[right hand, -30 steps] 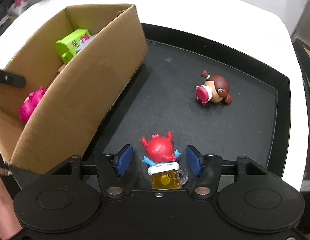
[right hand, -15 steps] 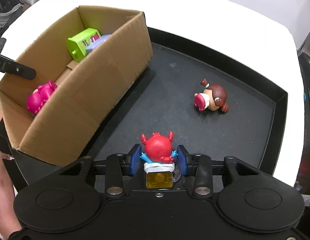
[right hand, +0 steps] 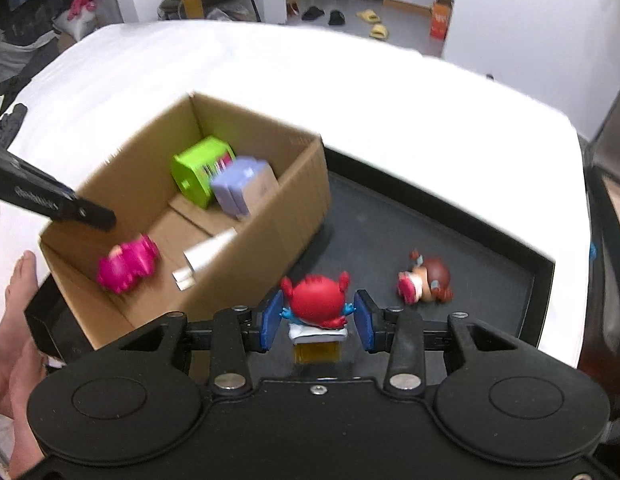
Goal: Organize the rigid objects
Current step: 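Carry the red crab figure into the box beside the lavender cube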
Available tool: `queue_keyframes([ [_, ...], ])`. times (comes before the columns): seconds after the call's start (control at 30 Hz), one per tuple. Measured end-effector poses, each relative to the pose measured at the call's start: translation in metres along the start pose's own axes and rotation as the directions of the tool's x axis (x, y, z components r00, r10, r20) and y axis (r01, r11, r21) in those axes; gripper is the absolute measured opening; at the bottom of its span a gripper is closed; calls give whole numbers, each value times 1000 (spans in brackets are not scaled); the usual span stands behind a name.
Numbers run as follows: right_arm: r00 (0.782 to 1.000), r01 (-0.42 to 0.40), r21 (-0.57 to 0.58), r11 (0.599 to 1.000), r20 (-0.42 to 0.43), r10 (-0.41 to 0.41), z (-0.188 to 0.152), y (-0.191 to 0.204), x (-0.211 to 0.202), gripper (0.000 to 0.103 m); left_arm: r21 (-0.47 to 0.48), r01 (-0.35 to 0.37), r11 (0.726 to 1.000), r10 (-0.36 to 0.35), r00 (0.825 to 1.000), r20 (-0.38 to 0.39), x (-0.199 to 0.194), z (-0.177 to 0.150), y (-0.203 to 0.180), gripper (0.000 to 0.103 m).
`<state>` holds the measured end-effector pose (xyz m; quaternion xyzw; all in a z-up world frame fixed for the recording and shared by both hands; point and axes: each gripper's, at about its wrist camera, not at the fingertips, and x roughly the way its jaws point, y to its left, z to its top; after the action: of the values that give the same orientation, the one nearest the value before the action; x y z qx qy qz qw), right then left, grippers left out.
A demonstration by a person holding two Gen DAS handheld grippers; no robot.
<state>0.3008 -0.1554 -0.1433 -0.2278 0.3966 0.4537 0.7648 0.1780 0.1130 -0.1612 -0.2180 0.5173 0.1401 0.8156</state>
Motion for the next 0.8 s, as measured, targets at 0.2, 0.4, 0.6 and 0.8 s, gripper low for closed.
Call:
queue_keyframes([
  [0.2,998,-12,-38,999,54,14,25,12,-13,39,2,0,1000,0,1000,2,0,0,0,16],
  [0.4,995,-5,-89,996,99,14,46,24,-23,39,1,0,1000,0,1000,1,0,0,0,16],
  [0.6,992,-9,-133,991,124,26,64,37,-22,39,2,0,1000,0,1000,2,1,-1,0,16],
  [0.8,991,-28,-162,986,122,48,78,50,-6,39,1,2,1000,-2,1000,0,0,0,0,16],
])
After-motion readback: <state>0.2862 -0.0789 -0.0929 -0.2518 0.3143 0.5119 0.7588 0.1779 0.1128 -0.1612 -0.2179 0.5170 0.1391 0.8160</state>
